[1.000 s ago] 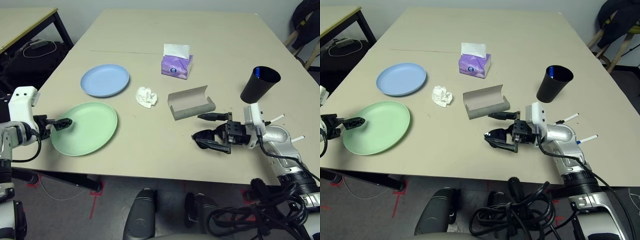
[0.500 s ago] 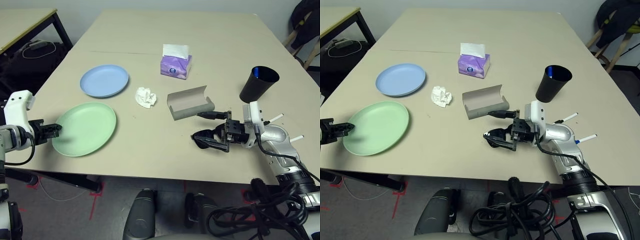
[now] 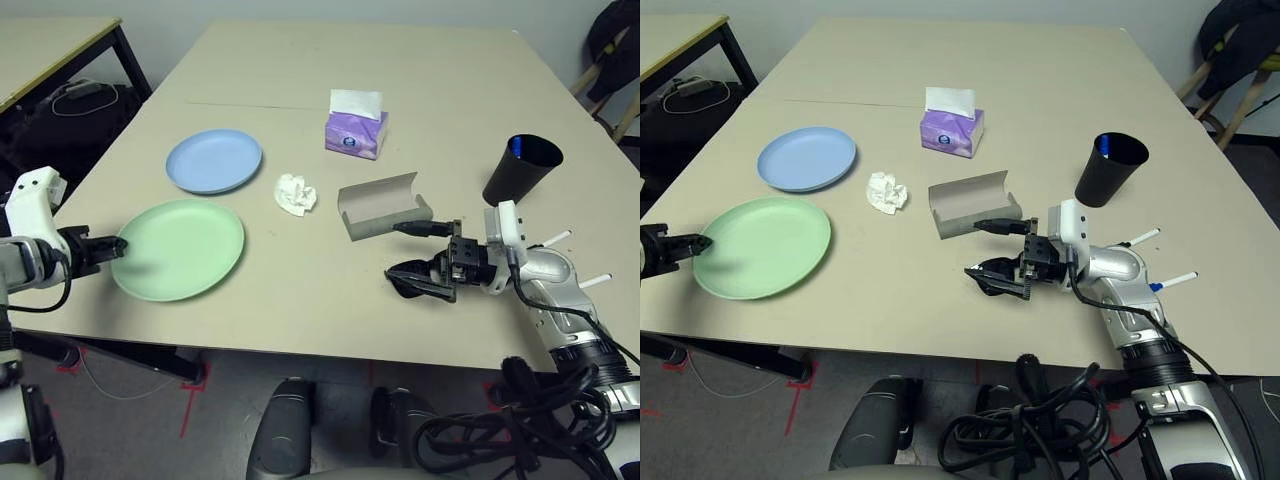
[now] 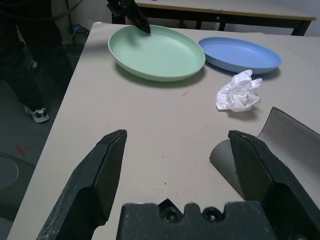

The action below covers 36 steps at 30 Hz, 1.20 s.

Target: Organize and tidy the items on the table.

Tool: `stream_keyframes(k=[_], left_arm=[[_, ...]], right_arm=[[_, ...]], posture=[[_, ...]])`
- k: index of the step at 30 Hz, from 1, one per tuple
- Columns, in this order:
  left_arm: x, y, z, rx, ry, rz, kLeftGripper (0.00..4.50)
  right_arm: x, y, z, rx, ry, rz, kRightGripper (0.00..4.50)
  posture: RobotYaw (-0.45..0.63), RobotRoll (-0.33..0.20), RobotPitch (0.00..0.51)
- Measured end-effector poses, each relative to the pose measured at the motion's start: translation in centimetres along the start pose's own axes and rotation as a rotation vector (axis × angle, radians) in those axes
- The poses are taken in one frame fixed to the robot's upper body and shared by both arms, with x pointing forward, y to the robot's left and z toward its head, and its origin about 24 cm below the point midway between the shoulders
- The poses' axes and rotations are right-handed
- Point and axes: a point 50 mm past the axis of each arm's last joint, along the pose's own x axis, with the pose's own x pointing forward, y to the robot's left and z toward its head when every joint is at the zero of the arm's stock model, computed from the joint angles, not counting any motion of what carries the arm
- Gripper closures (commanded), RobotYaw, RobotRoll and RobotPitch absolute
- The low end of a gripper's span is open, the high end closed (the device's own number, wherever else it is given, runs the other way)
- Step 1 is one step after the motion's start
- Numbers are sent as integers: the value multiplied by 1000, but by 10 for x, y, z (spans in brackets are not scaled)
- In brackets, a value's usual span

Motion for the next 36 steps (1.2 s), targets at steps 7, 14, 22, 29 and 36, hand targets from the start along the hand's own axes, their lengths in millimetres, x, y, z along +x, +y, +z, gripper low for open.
stream_keyframes(k=[7, 14, 22, 29, 36], left_arm=[[-5, -14, 28, -27, -118, -11, 4476], [14, -26, 57, -134, -247, 26, 4476], [59, -41, 62, -249, -284, 161, 4476], [81, -51, 66, -349, -353, 271, 4476], [87, -60, 72, -392, -419, 317, 4476]], right_arm=[[1, -1, 1, -2, -2, -10, 0], [2, -3, 2, -2, -6, -17, 0], [3, -5, 4, -5, -15, -42, 0], [3, -5, 3, -3, -16, -53, 0], [1, -12, 4, -3, -34, -202, 0]], posture=[[208, 0, 96], [210, 0, 97], [204, 0, 98], [196, 0, 98], [186, 0, 98]])
